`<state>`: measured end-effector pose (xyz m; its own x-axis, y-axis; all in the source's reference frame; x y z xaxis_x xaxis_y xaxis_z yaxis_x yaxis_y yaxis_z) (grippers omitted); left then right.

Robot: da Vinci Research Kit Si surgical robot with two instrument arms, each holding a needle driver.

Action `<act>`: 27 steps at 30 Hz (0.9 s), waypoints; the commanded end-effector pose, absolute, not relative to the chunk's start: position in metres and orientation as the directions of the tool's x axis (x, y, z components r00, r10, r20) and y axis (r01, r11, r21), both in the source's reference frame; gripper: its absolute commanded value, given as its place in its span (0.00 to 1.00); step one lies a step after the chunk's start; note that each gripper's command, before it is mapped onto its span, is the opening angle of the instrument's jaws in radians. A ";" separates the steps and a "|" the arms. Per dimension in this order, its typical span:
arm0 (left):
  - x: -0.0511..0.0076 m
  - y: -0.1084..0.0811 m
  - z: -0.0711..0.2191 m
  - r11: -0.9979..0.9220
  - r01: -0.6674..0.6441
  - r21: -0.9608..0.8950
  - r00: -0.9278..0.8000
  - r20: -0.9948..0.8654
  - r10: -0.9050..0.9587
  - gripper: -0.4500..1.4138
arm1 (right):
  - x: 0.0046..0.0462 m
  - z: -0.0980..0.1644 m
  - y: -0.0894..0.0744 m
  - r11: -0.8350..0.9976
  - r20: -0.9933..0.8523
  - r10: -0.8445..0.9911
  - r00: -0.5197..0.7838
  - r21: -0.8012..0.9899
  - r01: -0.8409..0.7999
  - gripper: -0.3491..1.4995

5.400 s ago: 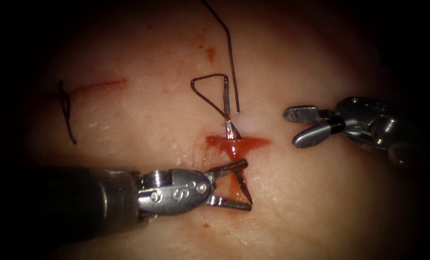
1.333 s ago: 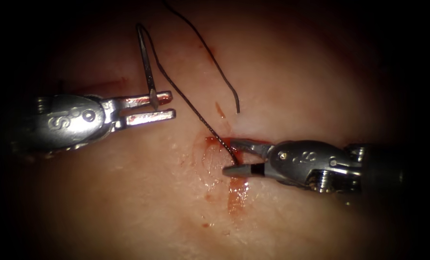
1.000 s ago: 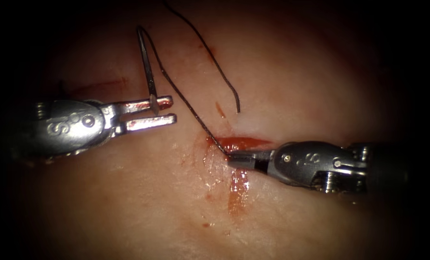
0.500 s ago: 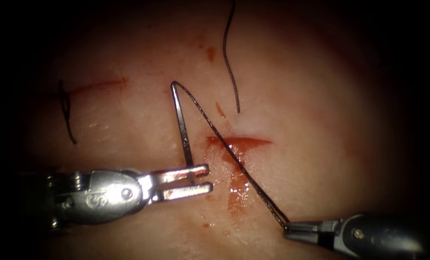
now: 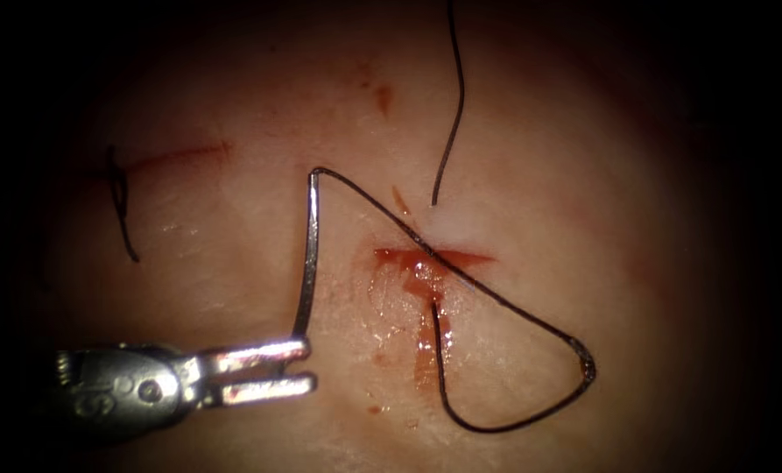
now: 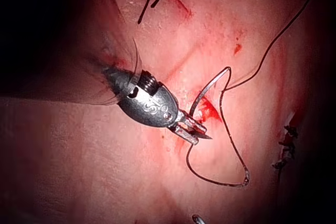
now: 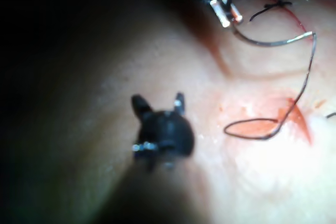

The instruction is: Wound Closure

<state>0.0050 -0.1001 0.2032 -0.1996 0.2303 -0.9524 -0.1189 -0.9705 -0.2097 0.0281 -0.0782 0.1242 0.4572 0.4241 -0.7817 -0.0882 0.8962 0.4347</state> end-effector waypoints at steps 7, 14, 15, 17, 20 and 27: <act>0.0101 -0.100 0.203 -0.963 -0.164 -0.212 -0.236 -0.940 0.247 0.00 | 0.0258 0.125 -0.077 0.923 -0.809 0.366 0.459 0.377 -0.071 0.82; 0.0117 -0.100 0.203 -0.961 -0.178 -0.211 -0.247 -0.936 0.252 0.00 | 0.0241 0.131 -0.074 0.926 -0.791 0.374 0.484 0.350 -0.144 0.80; 0.0119 -0.100 0.203 -0.961 -0.179 -0.211 -0.248 -0.936 0.252 0.00 | 0.0241 0.132 -0.073 0.926 -0.789 0.376 0.486 0.345 -0.156 0.80; 0.0122 -0.100 0.203 -0.961 -0.179 -0.212 -0.248 -0.935 0.253 0.00 | 0.0241 0.134 -0.072 0.928 -0.788 0.373 0.489 0.330 -0.176 0.80; 0.0125 -0.100 0.203 -0.961 -0.181 -0.209 -0.251 -0.935 0.251 0.00 | 0.0248 0.136 -0.071 0.934 -0.789 0.358 0.499 0.303 -0.192 0.79; 0.0119 -0.098 0.204 -0.958 -0.193 -0.212 -0.253 -0.933 0.257 0.00 | 0.0280 0.138 -0.069 0.966 -0.820 0.256 0.511 0.200 -0.163 0.78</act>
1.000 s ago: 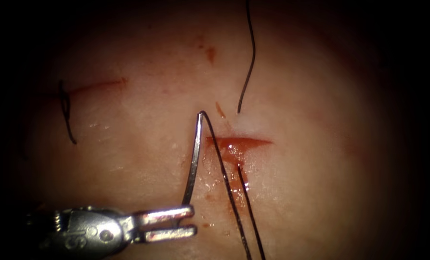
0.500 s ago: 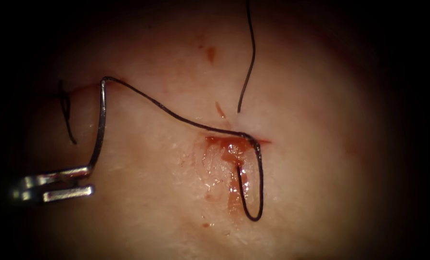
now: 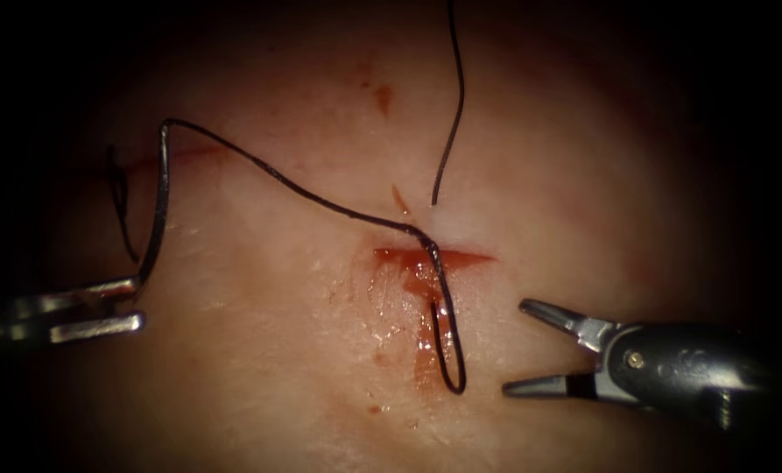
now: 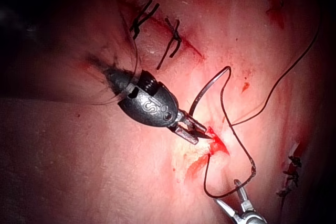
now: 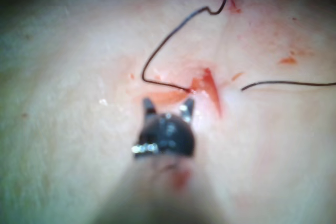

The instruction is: Wound Closure

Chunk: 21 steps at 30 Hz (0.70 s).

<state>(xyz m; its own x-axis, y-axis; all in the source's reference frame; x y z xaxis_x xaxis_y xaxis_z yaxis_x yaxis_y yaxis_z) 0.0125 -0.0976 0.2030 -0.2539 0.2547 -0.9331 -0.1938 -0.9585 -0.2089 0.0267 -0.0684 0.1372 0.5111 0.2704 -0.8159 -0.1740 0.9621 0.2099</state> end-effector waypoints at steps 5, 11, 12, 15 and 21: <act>0.0116 -0.098 0.204 -0.957 -0.198 -0.212 -0.251 -0.933 0.258 0.00 | 0.0297 0.141 -0.069 0.984 -0.834 0.176 0.522 0.141 -0.106 0.78; 0.0117 -0.097 0.205 -0.956 -0.206 -0.210 -0.250 -0.933 0.259 0.00 | 0.0318 0.142 -0.069 0.991 -0.840 0.136 0.525 0.108 -0.084 0.77; 0.0117 -0.097 0.205 -0.955 -0.207 -0.210 -0.250 -0.933 0.259 0.00 | 0.0321 0.142 -0.069 0.991 -0.841 0.131 0.525 0.102 -0.084 0.77; 0.0116 -0.097 0.205 -0.955 -0.209 -0.210 -0.251 -0.932 0.260 0.00 | 0.0332 0.143 -0.069 0.992 -0.843 0.121 0.524 0.094 -0.079 0.77; 0.0115 -0.097 0.205 -0.954 -0.216 -0.207 -0.252 -0.932 0.259 0.00 | 0.0347 0.143 -0.069 0.995 -0.851 0.095 0.517 0.088 -0.040 0.63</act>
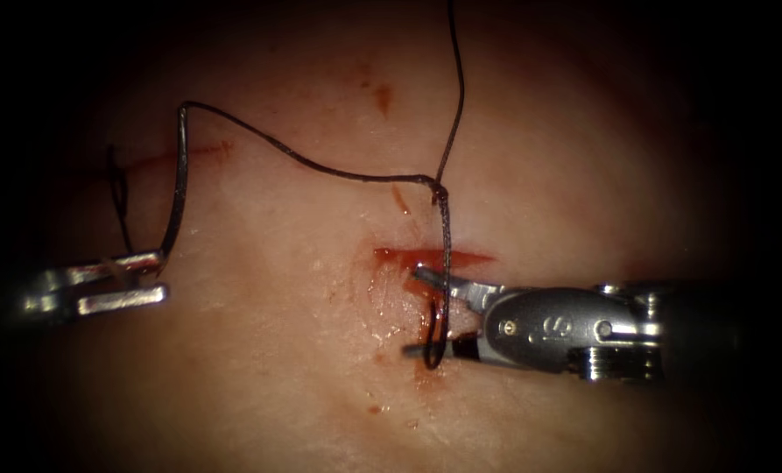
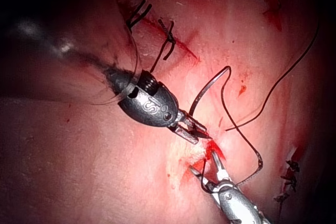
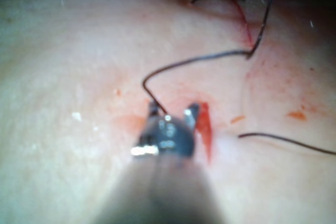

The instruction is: Wound Closure

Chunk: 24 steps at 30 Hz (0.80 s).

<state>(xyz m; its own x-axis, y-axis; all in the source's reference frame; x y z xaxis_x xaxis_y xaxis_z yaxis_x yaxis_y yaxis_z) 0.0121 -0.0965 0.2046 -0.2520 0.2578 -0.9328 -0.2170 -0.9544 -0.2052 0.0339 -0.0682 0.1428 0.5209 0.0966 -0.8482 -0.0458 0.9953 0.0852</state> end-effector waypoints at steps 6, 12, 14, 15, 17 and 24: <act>0.0111 -0.097 0.206 -0.955 -0.213 -0.206 -0.249 -0.934 0.257 0.00 | 0.0334 0.143 -0.070 0.994 -0.845 0.074 0.530 0.103 0.027 0.00; 0.0105 -0.097 0.206 -0.957 -0.205 -0.207 -0.243 -0.936 0.255 0.00 | 0.0287 0.141 -0.073 0.979 -0.821 0.164 0.547 0.203 0.010 0.00; 0.0102 -0.097 0.206 -0.957 -0.205 -0.206 -0.242 -0.937 0.253 0.00 | 0.0270 0.140 -0.074 0.974 -0.811 0.180 0.557 0.226 0.014 0.00; 0.0101 -0.097 0.206 -0.957 -0.203 -0.206 -0.241 -0.937 0.253 0.00 | 0.0263 0.140 -0.075 0.973 -0.807 0.179 0.562 0.231 0.021 0.00; 0.0099 -0.097 0.207 -0.958 -0.201 -0.205 -0.240 -0.938 0.251 0.00 | 0.0250 0.139 -0.076 0.968 -0.803 0.189 0.565 0.251 0.033 0.00; 0.0098 -0.098 0.207 -0.963 -0.179 -0.201 -0.241 -0.940 0.241 0.00 | 0.0210 0.134 -0.082 0.947 -0.800 0.226 0.556 0.313 0.066 0.00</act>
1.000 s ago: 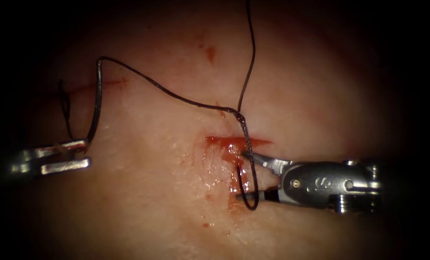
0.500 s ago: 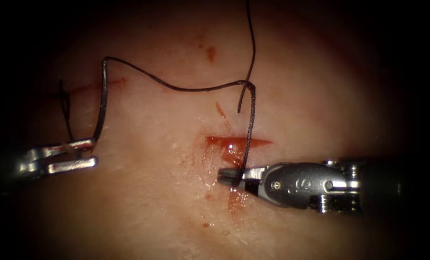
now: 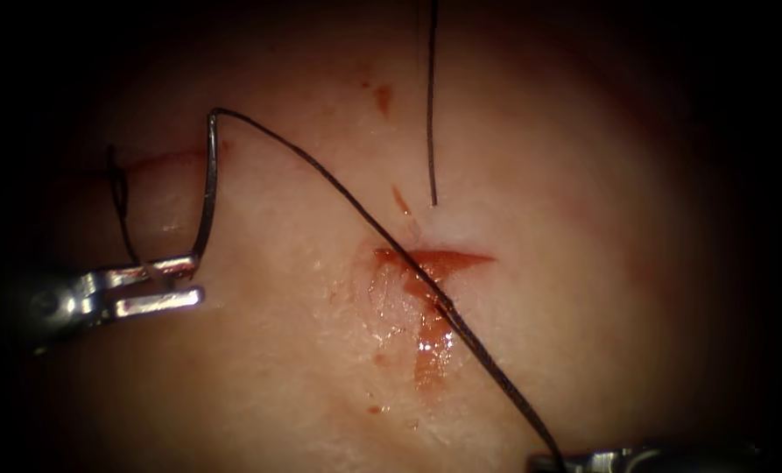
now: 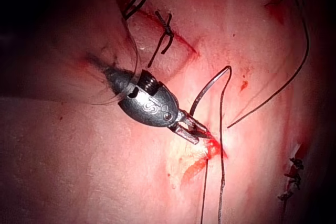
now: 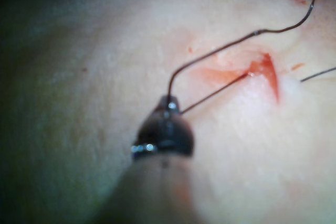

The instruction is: Wound Closure

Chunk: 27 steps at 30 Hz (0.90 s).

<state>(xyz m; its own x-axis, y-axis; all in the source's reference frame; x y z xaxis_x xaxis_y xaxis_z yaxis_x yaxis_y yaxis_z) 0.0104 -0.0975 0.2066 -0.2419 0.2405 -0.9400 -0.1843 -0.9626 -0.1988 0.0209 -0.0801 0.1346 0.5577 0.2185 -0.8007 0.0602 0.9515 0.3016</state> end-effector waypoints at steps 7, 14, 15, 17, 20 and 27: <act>0.0097 -0.100 0.207 -0.970 -0.143 -0.195 -0.259 -0.939 0.227 0.00 | 0.0196 0.129 -0.085 0.920 -0.771 0.248 0.586 0.377 0.107 0.00; 0.0098 -0.100 0.207 -0.971 -0.136 -0.197 -0.262 -0.938 0.227 0.00 | 0.0207 0.126 -0.084 0.888 -0.769 0.256 0.586 0.427 0.172 0.55; 0.0098 -0.100 0.207 -0.971 -0.132 -0.198 -0.263 -0.938 0.227 0.00 | 0.0206 0.126 -0.084 0.892 -0.770 0.253 0.586 0.420 0.166 0.71; 0.0098 -0.100 0.207 -0.971 -0.130 -0.198 -0.265 -0.937 0.227 0.00 | 0.0199 0.126 -0.084 0.909 -0.769 0.253 0.587 0.396 0.127 0.85; 0.0099 -0.100 0.207 -0.972 -0.126 -0.199 -0.270 -0.936 0.227 0.00 | 0.0179 0.125 -0.083 0.916 -0.768 0.240 0.594 0.382 0.124 0.86; 0.0100 -0.100 0.207 -0.972 -0.124 -0.199 -0.272 -0.935 0.226 0.00 | 0.0122 0.124 -0.078 0.921 -0.773 0.173 0.610 0.346 0.178 0.85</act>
